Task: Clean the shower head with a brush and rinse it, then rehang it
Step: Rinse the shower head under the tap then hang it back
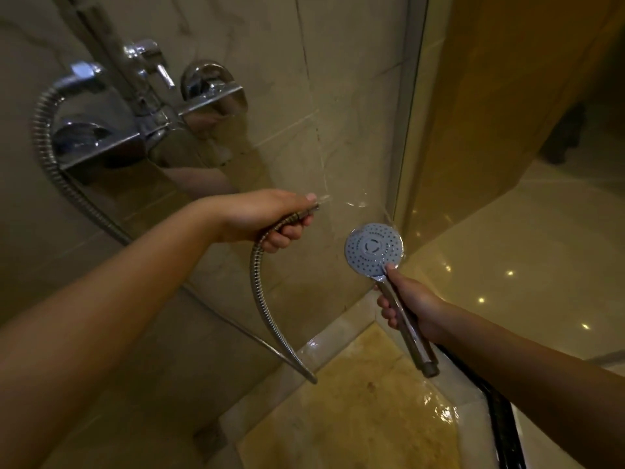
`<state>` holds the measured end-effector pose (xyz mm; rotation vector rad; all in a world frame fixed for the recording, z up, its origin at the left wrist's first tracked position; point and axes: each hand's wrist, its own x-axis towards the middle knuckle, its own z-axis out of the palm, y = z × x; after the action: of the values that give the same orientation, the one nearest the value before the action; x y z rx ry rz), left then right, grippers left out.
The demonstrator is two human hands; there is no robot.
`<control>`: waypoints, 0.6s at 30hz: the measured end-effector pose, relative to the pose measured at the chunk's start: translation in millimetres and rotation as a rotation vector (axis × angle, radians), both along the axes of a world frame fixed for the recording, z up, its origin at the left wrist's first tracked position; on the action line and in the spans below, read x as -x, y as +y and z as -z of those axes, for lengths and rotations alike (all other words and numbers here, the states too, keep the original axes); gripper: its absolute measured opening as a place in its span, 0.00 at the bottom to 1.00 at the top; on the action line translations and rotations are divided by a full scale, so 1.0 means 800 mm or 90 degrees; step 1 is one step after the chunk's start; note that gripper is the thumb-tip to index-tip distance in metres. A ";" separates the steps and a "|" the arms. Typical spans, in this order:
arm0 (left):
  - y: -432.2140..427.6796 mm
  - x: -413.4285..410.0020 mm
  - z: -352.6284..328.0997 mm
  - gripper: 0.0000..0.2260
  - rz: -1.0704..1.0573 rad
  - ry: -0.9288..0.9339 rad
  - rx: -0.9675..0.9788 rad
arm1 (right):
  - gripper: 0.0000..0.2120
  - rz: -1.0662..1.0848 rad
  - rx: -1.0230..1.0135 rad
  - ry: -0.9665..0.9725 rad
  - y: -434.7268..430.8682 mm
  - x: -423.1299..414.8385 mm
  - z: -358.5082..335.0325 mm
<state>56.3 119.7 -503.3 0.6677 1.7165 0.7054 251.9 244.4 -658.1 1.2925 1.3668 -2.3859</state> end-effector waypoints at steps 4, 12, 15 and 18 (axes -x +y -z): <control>0.003 0.015 0.004 0.16 0.011 -0.021 0.014 | 0.21 0.005 -0.007 -0.014 -0.008 0.004 -0.001; 0.001 -0.013 0.035 0.15 -0.163 0.057 -0.144 | 0.11 0.169 -0.218 -0.041 -0.018 -0.006 0.020; -0.006 -0.044 0.084 0.15 -0.233 0.058 -0.189 | 0.15 0.230 -0.364 -0.082 -0.020 -0.018 0.034; -0.010 -0.078 0.135 0.14 -0.230 0.031 -0.169 | 0.22 0.254 -0.364 -0.112 -0.018 -0.030 0.039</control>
<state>118.8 111.9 -611.7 0.5618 1.8259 1.1938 276.1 229.6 -689.1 2.0289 1.9756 -2.0795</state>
